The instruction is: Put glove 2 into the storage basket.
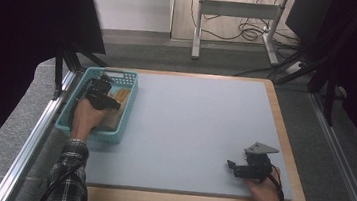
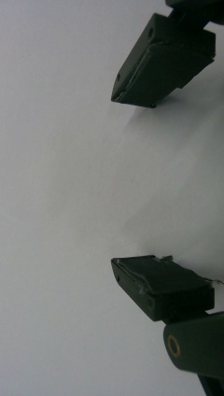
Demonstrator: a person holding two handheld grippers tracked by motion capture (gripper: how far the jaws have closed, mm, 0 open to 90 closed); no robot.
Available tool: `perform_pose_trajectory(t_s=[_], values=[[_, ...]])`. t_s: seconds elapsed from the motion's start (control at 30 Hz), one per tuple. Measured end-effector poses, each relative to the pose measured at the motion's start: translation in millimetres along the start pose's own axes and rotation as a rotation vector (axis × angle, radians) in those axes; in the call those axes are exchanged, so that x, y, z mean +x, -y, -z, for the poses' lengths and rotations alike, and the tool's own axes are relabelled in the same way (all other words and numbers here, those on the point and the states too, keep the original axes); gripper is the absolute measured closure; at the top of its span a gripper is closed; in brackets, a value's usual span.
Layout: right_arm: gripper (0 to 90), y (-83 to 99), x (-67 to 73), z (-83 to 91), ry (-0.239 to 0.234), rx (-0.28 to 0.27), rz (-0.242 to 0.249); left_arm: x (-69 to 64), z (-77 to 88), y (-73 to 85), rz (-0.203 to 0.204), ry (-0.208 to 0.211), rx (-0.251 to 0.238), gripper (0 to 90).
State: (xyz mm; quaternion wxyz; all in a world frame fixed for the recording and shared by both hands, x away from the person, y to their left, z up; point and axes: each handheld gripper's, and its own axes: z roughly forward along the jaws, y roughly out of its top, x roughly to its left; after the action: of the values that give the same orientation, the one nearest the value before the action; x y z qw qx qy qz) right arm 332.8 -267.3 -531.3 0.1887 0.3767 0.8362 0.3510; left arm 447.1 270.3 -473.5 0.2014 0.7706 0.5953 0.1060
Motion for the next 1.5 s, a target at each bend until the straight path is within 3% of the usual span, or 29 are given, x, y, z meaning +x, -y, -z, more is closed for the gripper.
perform_pose_trajectory(t_s=[0.1,0.17,0.2,0.27,0.33,0.47,0.67,0.97,1.27,1.5], values=[[16.3,0.0,0.0,0.0,0.0,0.0,0.0,-2.1,-10.1,-2.7,0.02,0.017,-0.014,53.5],[16.3,0.0,0.0,0.0,0.0,0.0,0.0,-4.1,-12.9,-6.4,0.04,0.075,-0.037,55.2],[16.3,0.0,0.0,0.0,0.0,0.0,0.0,-6.9,-14.7,-8.4,0.046,0.082,-0.045,55.4],[16.3,0.0,-0.1,0.0,0.0,0.0,0.0,-12.1,-16.3,-11.3,0.02,0.034,-0.035,56.0],[16.3,0.0,0.0,0.0,-0.001,-0.001,0.0,-12.6,-16.0,-11.6,0.016,0.025,-0.034,55.4],[16.3,0.1,-0.1,0.0,-0.001,-0.001,0.0,-8.4,-11.8,-7.9,0.017,0.026,-0.067,46.1],[16.3,0.0,-0.1,0.0,0.0,0.0,0.0,-2.9,-1.1,-2.3,0.016,-0.014,-0.126,27.9],[16.3,0.0,-0.1,-0.1,-0.001,0.0,-0.001,8.6,11.7,11.1,0.051,0.016,-0.196,14.3],[16.3,-0.1,-0.1,-0.1,-0.001,0.0,-0.001,14.4,21.2,24.1,0.085,0.092,-0.258,10.6],[16.3,-0.2,-0.2,-0.1,0.0,0.0,0.0,10.7,31.5,29.2,0.058,0.112,-0.285,8.1]])
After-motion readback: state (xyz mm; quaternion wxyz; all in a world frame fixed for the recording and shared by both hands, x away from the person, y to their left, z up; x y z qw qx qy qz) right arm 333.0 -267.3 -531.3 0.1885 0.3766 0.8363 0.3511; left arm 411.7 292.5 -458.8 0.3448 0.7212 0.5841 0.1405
